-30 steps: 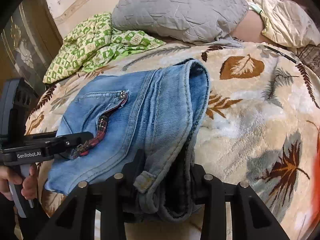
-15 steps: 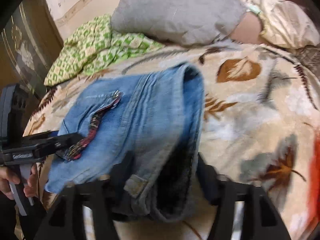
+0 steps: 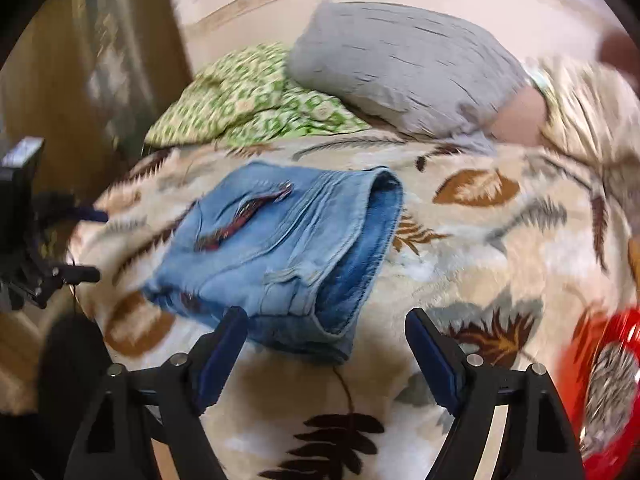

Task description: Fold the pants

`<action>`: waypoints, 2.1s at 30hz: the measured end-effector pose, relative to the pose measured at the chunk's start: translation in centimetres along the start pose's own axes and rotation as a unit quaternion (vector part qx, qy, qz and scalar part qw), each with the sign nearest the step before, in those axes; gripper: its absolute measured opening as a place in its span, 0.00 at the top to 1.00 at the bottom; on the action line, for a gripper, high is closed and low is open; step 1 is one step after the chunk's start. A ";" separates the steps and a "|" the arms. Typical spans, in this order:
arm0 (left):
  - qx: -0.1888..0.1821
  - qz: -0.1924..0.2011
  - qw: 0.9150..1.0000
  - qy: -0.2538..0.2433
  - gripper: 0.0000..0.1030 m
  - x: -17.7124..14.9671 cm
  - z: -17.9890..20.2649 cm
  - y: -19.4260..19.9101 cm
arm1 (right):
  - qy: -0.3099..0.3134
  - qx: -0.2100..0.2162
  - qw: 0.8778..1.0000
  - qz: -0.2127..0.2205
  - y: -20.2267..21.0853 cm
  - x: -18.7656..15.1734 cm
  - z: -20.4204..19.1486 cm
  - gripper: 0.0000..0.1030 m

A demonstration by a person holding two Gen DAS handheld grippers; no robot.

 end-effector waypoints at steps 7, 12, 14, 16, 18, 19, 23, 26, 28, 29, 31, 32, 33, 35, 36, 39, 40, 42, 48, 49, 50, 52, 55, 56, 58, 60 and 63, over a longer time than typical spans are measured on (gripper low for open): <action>0.029 0.014 0.999 -0.032 0.33 0.7 3.3 -4.6 | 0.081 -0.011 0.996 -0.023 -2.8 -0.7 -1.2 0.27; 0.020 -0.019 1.000 0.008 0.76 0.6 1.9 -6.5 | 0.050 0.049 0.995 -0.065 -5.6 -1.1 -1.3 0.68; 0.024 -0.027 0.999 0.000 0.78 0.6 2.0 -6.4 | 0.060 0.043 0.995 -0.063 -5.5 -1.0 -1.6 0.83; 0.022 -0.027 0.999 -0.005 0.83 0.3 1.7 -6.2 | 0.063 0.031 0.996 -0.063 -5.1 -1.1 -1.1 0.87; 0.008 -0.040 0.999 0.002 0.83 -0.5 0.9 -6.9 | 0.044 0.036 0.996 -0.064 -4.9 -1.6 -0.1 0.87; -0.003 -0.039 0.999 0.008 0.83 -0.8 0.5 -7.2 | 0.032 0.044 0.997 -0.063 -5.0 -1.8 0.2 0.87; 0.019 -0.044 0.999 -0.013 0.83 -1.1 0.7 -6.6 | 0.017 0.044 0.997 -0.056 -5.1 -2.0 0.4 0.87; 0.021 -0.039 0.999 -0.011 0.80 -1.1 0.7 -6.0 | 0.011 0.045 0.997 -0.055 -5.0 -2.0 0.4 0.87; 0.009 -0.027 1.000 0.004 0.69 -1.1 0.8 -4.8 | 0.014 0.043 0.998 -0.050 -4.6 -1.8 0.2 0.84; 0.001 -0.018 1.000 0.013 0.62 -1.1 0.6 -3.8 | 0.014 0.040 0.998 -0.048 -4.0 -1.7 0.0 0.84; -0.010 0.007 0.999 0.030 0.20 -1.0 0.0 -1.7 | 0.019 0.032 0.998 -0.047 -3.0 -1.5 0.0 0.81; -0.007 0.023 0.999 0.040 0.17 -0.6 -0.8 -0.4 | 0.023 0.026 0.998 -0.045 -2.4 -1.3 0.0 0.79; -0.005 0.031 0.998 0.047 0.17 -0.4 -1.4 0.5 | 0.026 0.022 0.999 -0.040 -1.6 -1.0 0.3 0.67; -0.001 0.032 0.997 0.071 0.17 0.4 -3.5 2.2 | 0.018 0.020 0.999 -0.031 -0.7 -0.3 0.8 0.22; 0.001 0.031 0.996 0.083 0.16 0.8 -4.4 3.0 | 0.005 0.015 1.000 -0.016 -0.1 0.4 1.4 0.11; 0.001 0.022 0.993 0.114 0.05 2.5 -7.5 4.4 | -0.038 0.037 0.999 0.009 1.0 2.7 2.5 0.11; 0.002 0.017 0.993 0.121 0.05 3.1 -8.3 4.7 | -0.054 0.043 0.998 0.012 0.9 3.5 2.8 0.11; 0.000 0.011 0.991 0.136 0.05 4.9 -9.9 4.6 | -0.094 0.068 0.993 0.008 0.3 5.1 3.4 0.11; -0.067 -0.035 0.974 0.216 0.05 8.8 -12.0 -2.1 | -0.231 0.137 0.962 -0.048 -5.3 7.3 5.1 0.12; -0.071 -0.043 0.970 0.228 0.05 9.3 -12.3 -3.6 | -0.253 0.149 0.954 -0.057 -6.3 7.3 5.4 0.12; -0.074 -0.051 0.966 0.244 0.05 9.7 -12.7 -5.4 | -0.270 0.162 0.947 -0.065 -7.1 7.4 5.5 0.13; -0.078 -0.072 0.957 0.269 0.05 10.1 -13.5 -8.8 | -0.290 0.177 0.938 -0.072 -8.6 7.7 5.7 0.19; -0.086 -0.094 0.946 0.298 0.05 10.2 -14.0 -12.5 | -0.289 0.176 0.937 -0.089 -10.7 8.1 6.0 0.34; -0.096 -0.097 0.943 0.302 0.05 10.4 -14.0 -13.3 | -0.289 0.172 0.937 -0.094 -11.3 8.1 6.2 0.38; -0.110 -0.098 0.942 0.301 0.06 10.7 -13.6 -14.5 | -0.292 0.176 0.934 -0.102 -12.6 8.4 6.4 0.69; -0.119 -0.096 0.948 0.279 0.39 11.2 -12.8 -15.3 | -0.291 0.181 0.934 -0.098 -13.5 8.8 6.5 0.80; -0.101 -0.110 0.956 0.251 0.76 11.2 -12.2 -16.1 | -0.276 0.170 0.942 -0.090 -13.9 9.1 6.5 0.91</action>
Point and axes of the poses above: each gripper's, at about its wrist camera, not at the fingertips, and y roughly against the way its jaws point, z to its right, x to its top, the point moved 7 cm from there along -y, roughly the way its jaws point, and after that the axes turned 1 degree about -z, right-handed, at the moved point
